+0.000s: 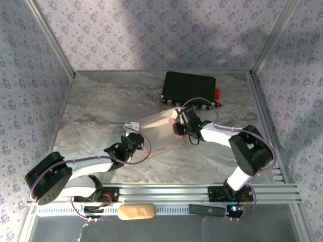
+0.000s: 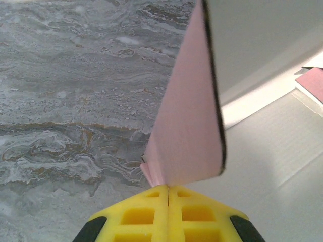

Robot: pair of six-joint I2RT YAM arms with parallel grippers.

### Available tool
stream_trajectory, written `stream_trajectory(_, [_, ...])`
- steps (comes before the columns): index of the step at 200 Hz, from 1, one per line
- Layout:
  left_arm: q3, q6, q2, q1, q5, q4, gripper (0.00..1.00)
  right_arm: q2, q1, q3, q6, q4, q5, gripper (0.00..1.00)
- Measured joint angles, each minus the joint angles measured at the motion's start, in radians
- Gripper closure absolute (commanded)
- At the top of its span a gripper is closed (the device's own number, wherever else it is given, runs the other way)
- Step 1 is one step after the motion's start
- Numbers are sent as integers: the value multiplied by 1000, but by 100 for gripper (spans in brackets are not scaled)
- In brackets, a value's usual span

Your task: Fold the paper box

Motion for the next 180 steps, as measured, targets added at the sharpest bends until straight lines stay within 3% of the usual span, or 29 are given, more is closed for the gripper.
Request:
stream_trajectory(59, [109,-105,0,107,124,-219,100,-20,18,-33,0,22,17,53])
stream_trajectory(122, [198,-131,-37,130,188,-389,100,-248,-6,-105,24,-41,-27,41])
stream_trajectory(153, [224,-139,-42,130,201,-444,100,-376,-26,-111,53,-63,-49,42])
stream_trajectory(180, [271,-159,-31,130,214,-500,100,-370,-21,-107,80,-101,-55,45])
